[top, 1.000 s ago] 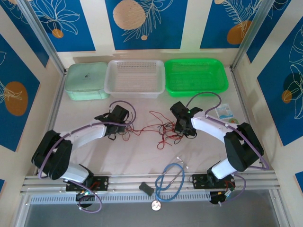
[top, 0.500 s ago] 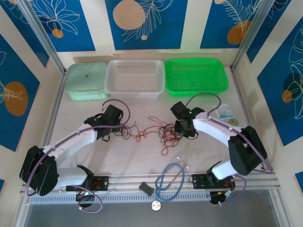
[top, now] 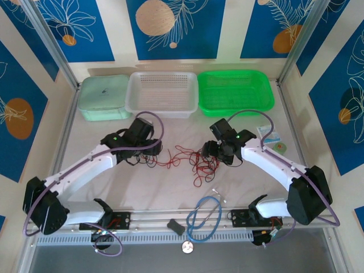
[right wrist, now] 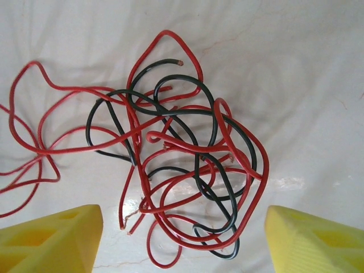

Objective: Untangle the cables
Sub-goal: Untie the cable from multiple cables.

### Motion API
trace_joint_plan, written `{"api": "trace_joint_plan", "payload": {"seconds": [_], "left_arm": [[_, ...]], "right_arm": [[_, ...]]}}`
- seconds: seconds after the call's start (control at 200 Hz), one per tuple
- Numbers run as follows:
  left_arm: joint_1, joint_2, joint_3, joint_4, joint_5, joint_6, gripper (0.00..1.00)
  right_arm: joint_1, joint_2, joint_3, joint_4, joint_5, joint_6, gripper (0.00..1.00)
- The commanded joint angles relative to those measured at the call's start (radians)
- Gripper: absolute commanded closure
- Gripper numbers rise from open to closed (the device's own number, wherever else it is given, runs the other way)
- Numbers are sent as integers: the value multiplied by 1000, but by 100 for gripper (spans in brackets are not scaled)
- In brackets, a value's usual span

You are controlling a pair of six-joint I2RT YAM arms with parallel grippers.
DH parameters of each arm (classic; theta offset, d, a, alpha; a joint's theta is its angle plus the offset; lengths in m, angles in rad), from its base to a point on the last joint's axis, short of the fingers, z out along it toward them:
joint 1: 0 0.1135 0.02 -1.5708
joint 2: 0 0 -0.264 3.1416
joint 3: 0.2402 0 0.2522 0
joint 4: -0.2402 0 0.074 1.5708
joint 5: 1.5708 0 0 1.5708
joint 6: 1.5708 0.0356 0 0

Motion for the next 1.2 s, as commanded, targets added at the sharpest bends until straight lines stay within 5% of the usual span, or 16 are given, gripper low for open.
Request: {"api": "trace_joint_plan", "payload": {"seconds": [0.0, 0.42, 0.705, 0.995, 1.085, 1.196], "left_arm": [[-65, 75, 50, 29, 102, 21, 18], [-223, 479, 284, 139, 175, -47, 17], [-229, 703, 418, 47, 49, 47, 16], [-229, 785, 437, 44, 48, 124, 16], [-228, 798, 430, 31, 17, 131, 22], [-217, 798, 396, 26, -30, 128, 42]], "right_arm": [[-23, -8, 7, -15, -15, 16, 21], [-127, 20, -160, 177, -148, 80, 19], [-127, 90, -200, 245, -154, 105, 23], [-134, 125, -217, 270, -136, 125, 25], [-135, 139, -220, 276, -128, 130, 29], [-135, 159, -231, 288, -112, 134, 37]]}}
